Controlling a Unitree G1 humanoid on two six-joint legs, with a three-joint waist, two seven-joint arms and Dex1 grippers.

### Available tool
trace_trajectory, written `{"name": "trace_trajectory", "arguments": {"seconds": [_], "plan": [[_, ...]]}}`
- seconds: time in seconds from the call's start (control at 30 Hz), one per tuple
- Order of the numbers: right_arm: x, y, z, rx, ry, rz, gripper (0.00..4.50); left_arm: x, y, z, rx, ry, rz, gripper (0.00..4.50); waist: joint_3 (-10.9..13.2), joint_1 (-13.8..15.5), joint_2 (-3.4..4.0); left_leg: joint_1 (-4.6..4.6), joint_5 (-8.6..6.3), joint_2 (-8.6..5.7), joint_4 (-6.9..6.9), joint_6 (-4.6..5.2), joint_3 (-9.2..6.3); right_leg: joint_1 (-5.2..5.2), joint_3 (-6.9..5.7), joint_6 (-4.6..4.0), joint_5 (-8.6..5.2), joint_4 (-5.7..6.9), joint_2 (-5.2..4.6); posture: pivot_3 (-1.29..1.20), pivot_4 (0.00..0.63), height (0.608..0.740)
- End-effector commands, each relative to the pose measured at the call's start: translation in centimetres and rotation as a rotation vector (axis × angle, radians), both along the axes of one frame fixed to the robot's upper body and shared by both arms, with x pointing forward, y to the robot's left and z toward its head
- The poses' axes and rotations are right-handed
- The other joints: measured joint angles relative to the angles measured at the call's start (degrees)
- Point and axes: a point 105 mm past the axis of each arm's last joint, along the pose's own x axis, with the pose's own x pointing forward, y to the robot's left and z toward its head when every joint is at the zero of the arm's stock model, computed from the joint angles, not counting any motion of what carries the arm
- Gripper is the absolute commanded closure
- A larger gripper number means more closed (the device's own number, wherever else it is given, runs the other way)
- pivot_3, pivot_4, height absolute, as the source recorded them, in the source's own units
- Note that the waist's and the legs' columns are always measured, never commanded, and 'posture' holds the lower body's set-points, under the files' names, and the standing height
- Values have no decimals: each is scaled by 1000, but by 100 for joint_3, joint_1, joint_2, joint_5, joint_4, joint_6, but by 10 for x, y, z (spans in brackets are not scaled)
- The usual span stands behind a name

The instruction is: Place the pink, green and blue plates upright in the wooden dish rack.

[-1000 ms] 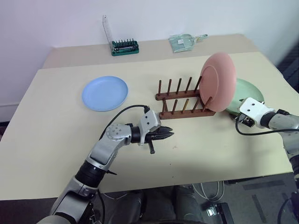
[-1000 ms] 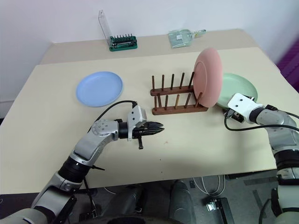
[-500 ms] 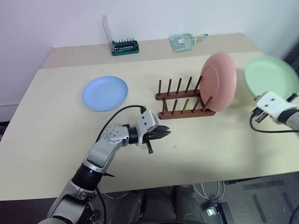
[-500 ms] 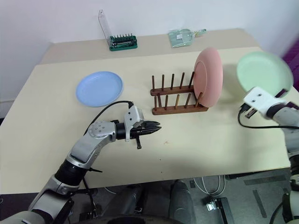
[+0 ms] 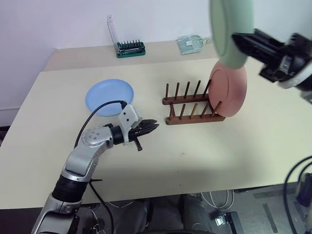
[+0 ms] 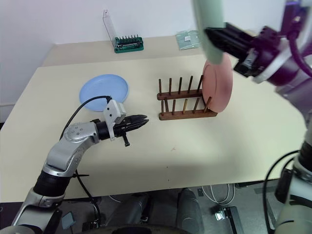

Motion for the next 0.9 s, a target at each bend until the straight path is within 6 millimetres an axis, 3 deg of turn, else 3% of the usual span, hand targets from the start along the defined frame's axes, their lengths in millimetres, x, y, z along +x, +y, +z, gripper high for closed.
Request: {"name": "trace_trajectory", "arguments": {"seconds": [0.03,0.27,0.6,0.63,0.7,0.8,0.9], "plan": [[8,8,-10,98,139,15,4463,0,2,9,-13,-44,10,3943,0,13,-2,-2,0,-1,1,0,0,0,0,0,0,0,0,0,150,738],[31,-1,-34,245,361,-16,4463,-4,-5,7,-24,-41,1,3943,0,-8,-1,-11,1,-2,1,-1,0,-13,0,-1,1,2,-1,0,150,738],[47,-16,-66,241,469,-129,4463,-3,-4,5,-17,-37,-6,3943,0,-16,0,-11,1,-2,1,-1,2,-14,0,-1,1,4,0,0,150,738],[47,-16,-65,241,459,-137,3802,-3,-5,5,-17,-36,-8,3943,0,-15,0,-11,1,-2,1,-1,2,-14,0,-1,1,4,0,0,150,738],[47,-16,-63,236,437,-138,3141,-3,-5,5,-16,-36,-11,3943,0,-16,0,-11,1,-2,1,-1,2,-15,0,-1,1,4,0,0,150,738],[42,-11,-51,142,304,-167,1666,-3,-6,6,-20,-33,-10,3943,0,-17,1,-11,1,-2,1,-1,2,-15,0,0,1,3,0,0,150,738],[46,-16,-44,3,161,-273,1666,-2,-4,8,-43,-26,5,3943,0,-18,1,-12,1,-2,1,-1,4,-17,0,0,1,4,0,0,150,738]]}}
